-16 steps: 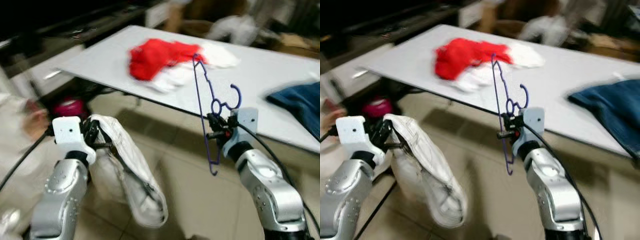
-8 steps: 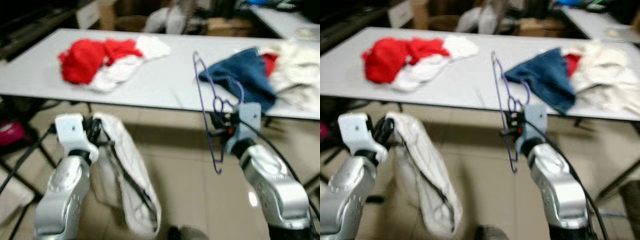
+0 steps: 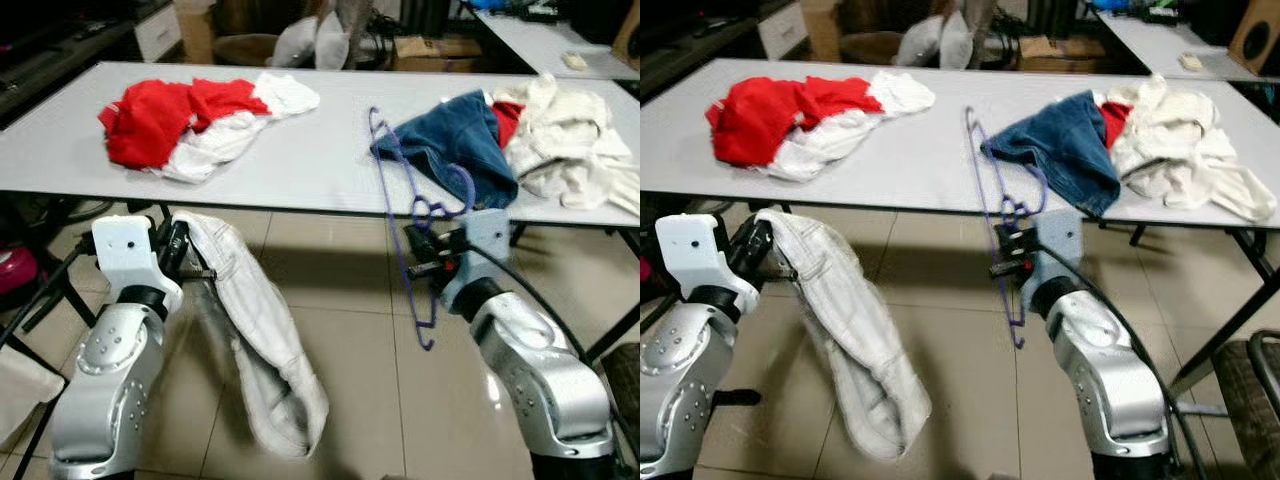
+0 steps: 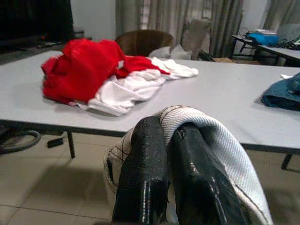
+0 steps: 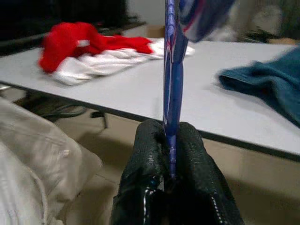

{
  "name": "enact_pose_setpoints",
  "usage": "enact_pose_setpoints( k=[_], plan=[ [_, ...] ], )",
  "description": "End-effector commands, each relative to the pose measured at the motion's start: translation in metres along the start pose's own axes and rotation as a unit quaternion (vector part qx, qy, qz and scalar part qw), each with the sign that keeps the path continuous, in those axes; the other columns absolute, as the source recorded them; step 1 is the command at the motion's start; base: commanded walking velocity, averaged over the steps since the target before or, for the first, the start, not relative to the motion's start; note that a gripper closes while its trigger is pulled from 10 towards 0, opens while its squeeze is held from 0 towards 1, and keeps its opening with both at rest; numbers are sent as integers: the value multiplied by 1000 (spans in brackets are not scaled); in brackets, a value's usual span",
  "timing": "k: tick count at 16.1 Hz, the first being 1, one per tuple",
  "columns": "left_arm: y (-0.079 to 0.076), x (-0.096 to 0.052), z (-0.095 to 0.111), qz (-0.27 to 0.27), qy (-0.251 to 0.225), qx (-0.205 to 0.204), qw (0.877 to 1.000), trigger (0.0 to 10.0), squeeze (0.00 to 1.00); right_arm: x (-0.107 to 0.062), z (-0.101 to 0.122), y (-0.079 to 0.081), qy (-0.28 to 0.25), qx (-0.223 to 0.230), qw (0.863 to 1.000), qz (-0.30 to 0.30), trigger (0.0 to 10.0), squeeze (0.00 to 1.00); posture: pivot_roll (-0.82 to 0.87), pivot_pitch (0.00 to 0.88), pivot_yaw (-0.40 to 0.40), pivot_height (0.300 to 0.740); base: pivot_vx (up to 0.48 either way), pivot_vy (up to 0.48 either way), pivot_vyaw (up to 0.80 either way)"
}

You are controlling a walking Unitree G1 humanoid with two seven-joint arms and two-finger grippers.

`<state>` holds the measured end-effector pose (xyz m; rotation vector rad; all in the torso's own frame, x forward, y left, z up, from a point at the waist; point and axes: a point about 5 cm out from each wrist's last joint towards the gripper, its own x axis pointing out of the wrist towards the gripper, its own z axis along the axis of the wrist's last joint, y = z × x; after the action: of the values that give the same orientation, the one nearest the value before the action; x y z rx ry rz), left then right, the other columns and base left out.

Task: Hang hanger

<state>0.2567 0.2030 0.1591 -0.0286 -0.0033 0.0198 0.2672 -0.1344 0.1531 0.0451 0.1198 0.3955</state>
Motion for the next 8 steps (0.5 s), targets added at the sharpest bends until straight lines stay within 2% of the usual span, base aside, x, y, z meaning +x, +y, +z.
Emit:
enact_pose_setpoints(
  k=[1,4,8],
  plan=[
    [3,2,13,1,-29,8,1000,10000,0,1,3,2,-6,-4,1000,10,10000,0,-51,0,39,740,304,0,0],
    [6,1,16,5,-30,8,999,10000,0,1,3,4,-9,-2,1000,26,10000,0,-44,0,26,740,345,0,0],
    [9,1,16,8,-30,9,999,10000,0,1,4,6,-2,-20,999,46,10000,0,-45,0,26,740,359,0,0]
  ],
)
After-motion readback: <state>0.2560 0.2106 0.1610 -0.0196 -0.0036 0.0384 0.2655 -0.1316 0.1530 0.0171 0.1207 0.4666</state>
